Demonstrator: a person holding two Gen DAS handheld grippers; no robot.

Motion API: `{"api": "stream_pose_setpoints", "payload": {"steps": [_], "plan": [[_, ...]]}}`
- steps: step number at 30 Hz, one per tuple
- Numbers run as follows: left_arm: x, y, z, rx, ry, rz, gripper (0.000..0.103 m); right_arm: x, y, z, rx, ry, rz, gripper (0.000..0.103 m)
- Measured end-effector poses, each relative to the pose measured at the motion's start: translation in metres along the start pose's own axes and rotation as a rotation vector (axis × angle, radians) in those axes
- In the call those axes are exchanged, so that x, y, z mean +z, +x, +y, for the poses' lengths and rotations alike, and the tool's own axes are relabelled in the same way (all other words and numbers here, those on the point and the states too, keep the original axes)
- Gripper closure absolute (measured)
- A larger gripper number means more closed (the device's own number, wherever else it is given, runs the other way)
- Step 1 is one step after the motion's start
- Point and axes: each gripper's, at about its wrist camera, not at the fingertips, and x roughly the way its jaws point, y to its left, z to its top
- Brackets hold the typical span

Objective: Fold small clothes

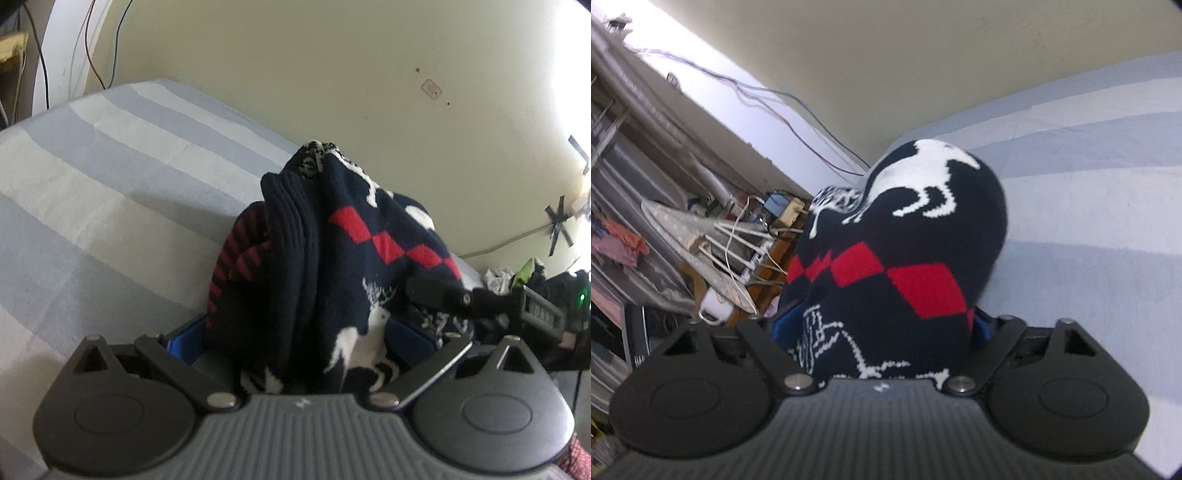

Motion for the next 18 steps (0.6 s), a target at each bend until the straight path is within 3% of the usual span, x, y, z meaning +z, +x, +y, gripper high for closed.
{"api": "stream_pose_setpoints", "payload": {"steps": [3,6,15,18], "plan": [[-0.005,0.008,-0.014,0.002,0.025,0.003,0.001,-0.004,-0.014,-0.002,0.006,-0.016,0.005,0.037],[-0.011,0.014,-0.03,0.003,0.046,0.009,0.003,-0.01,-0.031,-0.001,-0.02,-0.041,0.003,0.04],[-0.035,0.039,-0.092,-0.09,0.127,0.084,0.004,-0.022,-0.106,-0.017,-0.124,-0.027,-0.046,0.04],[-0.044,0.044,-0.11,-0.091,0.181,0.103,0.0,-0.03,-0.129,-0.024,-0.142,-0.013,-0.047,0.039]]}}
